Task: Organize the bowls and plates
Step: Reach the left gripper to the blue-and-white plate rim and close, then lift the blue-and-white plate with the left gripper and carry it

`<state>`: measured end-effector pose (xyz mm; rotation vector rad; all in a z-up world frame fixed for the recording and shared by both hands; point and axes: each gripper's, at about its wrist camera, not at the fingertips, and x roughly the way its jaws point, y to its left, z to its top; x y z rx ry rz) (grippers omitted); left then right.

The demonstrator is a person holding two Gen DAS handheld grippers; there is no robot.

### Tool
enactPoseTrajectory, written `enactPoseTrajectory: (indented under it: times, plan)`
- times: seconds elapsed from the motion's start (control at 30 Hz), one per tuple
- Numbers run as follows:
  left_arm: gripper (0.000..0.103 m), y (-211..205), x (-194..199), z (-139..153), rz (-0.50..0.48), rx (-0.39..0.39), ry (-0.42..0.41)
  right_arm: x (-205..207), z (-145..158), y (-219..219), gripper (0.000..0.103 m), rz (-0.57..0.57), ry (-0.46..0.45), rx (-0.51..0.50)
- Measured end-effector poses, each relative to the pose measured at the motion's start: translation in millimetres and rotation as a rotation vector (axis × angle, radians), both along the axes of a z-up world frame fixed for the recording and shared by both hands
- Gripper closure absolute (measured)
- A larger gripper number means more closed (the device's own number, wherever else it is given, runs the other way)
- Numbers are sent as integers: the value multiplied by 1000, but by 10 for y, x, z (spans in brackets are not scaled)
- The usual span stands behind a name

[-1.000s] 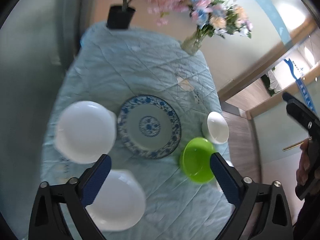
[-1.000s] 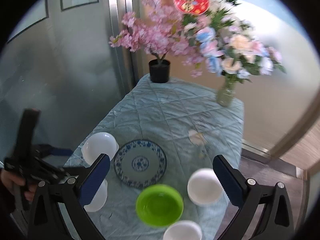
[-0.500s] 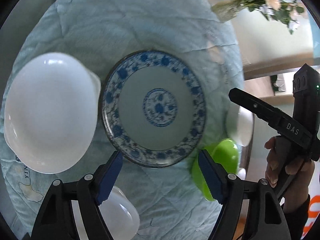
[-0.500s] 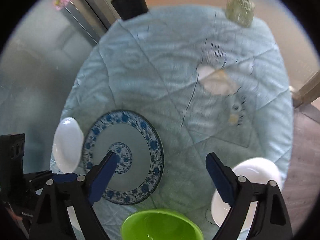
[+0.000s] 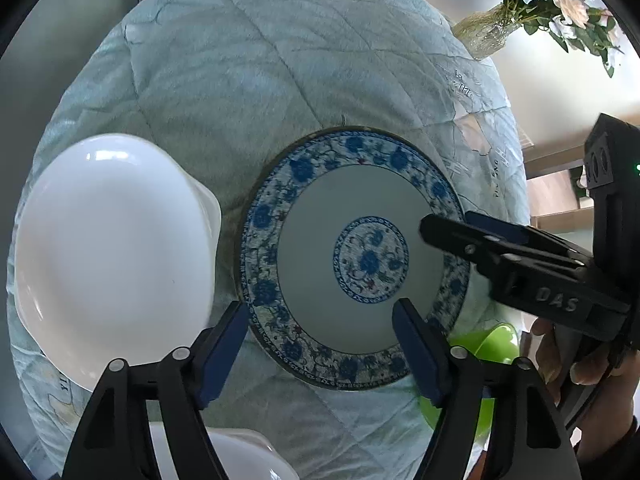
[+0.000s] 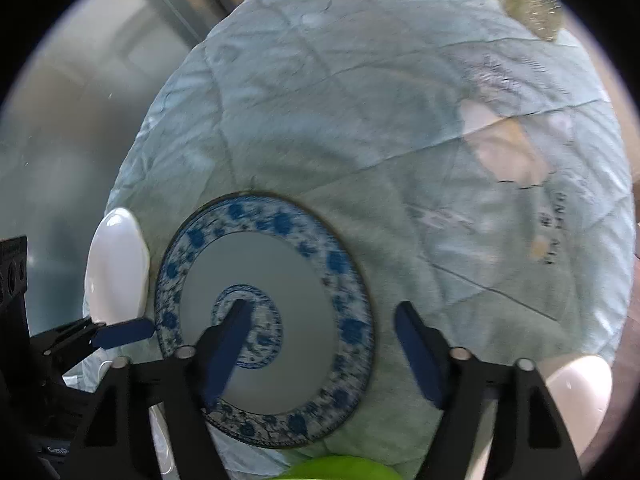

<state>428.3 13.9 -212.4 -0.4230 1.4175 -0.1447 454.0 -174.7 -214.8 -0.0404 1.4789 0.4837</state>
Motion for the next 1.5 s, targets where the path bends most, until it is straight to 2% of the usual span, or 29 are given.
enactPoseTrajectory:
  times: [0.13,0.23,0.33,0.47,0.5,0.6,0.7,0.73,0.77,0.87,1.1,1.2,1.27,1.37,1.5]
  plan:
    - [32,53,-15,15,2,-31,-12,-14,-125,19,44,-15,14,-9]
    - [31,178,-93,-33,22,-55,25,-36,-207,41,52,-4,4,-62]
    - [31,237,-96,-109,57,-88,38,-7,-191,10,56,-26,-7,-62]
    - [36,155,-36,-103,27,-69,28,61,-168,-56,56,-49,-25,-57]
    - [43,153,-21,-128,25,-55,34,79,-154,-68,56,-51,-37,-55]
    - [51,174,-23,-139,24,-43,26,155,-122,-110,55,-60,-76,-88]
    - [64,199,-1,-135,21,-24,15,179,-247,-79,44,-37,-44,-119]
    - [66,209,10,-135,18,-20,13,177,-271,-25,38,-25,-46,-117]
    - [66,216,12,-132,16,-20,12,176,-274,15,38,-15,-51,-120]
    - [81,232,3,-129,-10,-10,14,183,-282,92,39,-17,-41,-106]
    - [82,226,-27,-43,-27,9,-34,81,-231,87,41,-58,-70,-116]
    - [82,206,-54,155,-31,29,-83,-77,-23,-59,42,-91,-110,-106]
    - [82,211,-90,422,-36,67,-142,-128,156,-129,43,-118,-134,-85]
    - [82,257,-166,835,-37,75,-214,-243,548,-182,46,-162,-194,-63]
    - [82,301,-379,1500,-52,95,-321,-445,1292,-172,48,-215,-309,-45]
